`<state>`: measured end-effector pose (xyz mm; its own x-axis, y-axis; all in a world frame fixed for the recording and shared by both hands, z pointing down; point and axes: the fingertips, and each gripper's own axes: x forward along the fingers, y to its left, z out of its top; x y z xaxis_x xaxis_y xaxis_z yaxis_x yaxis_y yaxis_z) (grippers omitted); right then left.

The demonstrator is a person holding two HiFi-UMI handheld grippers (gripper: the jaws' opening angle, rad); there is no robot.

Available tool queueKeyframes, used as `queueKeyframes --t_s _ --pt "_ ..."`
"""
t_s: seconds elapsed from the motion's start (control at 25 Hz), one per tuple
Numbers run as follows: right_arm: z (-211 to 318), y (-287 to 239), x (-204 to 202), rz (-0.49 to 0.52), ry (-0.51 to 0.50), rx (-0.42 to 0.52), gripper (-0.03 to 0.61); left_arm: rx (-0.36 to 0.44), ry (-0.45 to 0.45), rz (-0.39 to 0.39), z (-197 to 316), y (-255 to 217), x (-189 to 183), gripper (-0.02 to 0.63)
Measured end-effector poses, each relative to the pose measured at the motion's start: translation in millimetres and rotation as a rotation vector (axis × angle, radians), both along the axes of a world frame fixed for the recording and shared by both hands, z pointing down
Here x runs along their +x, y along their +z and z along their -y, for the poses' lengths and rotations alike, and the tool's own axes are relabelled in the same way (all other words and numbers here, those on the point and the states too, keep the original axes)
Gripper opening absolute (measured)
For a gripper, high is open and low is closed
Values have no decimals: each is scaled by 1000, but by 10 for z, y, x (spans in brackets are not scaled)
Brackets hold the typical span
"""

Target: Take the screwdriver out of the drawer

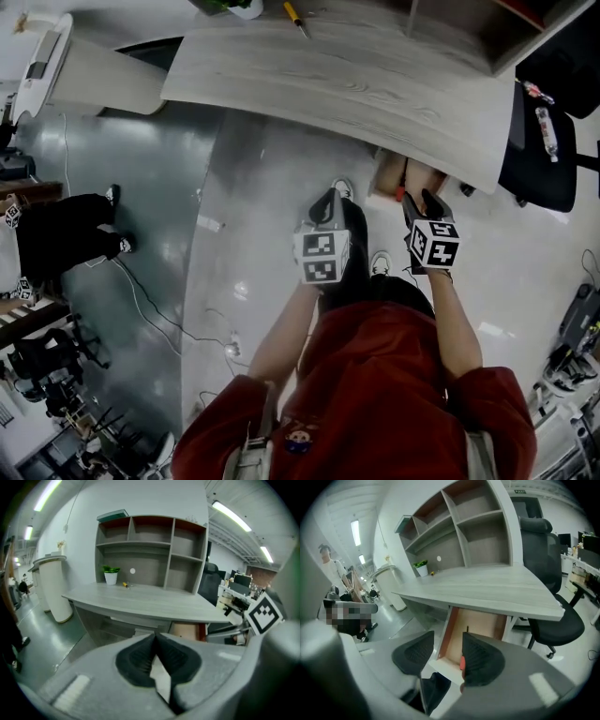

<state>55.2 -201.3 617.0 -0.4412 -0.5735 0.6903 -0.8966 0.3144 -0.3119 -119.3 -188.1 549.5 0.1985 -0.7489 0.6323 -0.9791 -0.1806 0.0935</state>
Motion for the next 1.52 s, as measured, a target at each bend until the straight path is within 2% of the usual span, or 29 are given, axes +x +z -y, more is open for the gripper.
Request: queueKeyframes --t_s 0.16,0.6,1.0,1.36,1.44,1.52 --pt "70 392 -50 -18 14 -62 187 -39 30 -2 149 289 -23 1" --pt "334 1412 -158 -95 29 -214 187 -151 184 -3 411 1128 117 1" --pt "399 2108 -226 -139 45 -317 187 -198 204 -22 637 1597 61 1" --pt "423 2466 -197 -148 112 -414 186 -238 195 -24 669 1826 -65 1" --pt "434 2492 -177 -182 124 -407 165 -241 196 -25 663 1851 -85 1" --pt "436 2495 -151 -227 135 -393 104 -243 196 -26 644 1850 -115 2"
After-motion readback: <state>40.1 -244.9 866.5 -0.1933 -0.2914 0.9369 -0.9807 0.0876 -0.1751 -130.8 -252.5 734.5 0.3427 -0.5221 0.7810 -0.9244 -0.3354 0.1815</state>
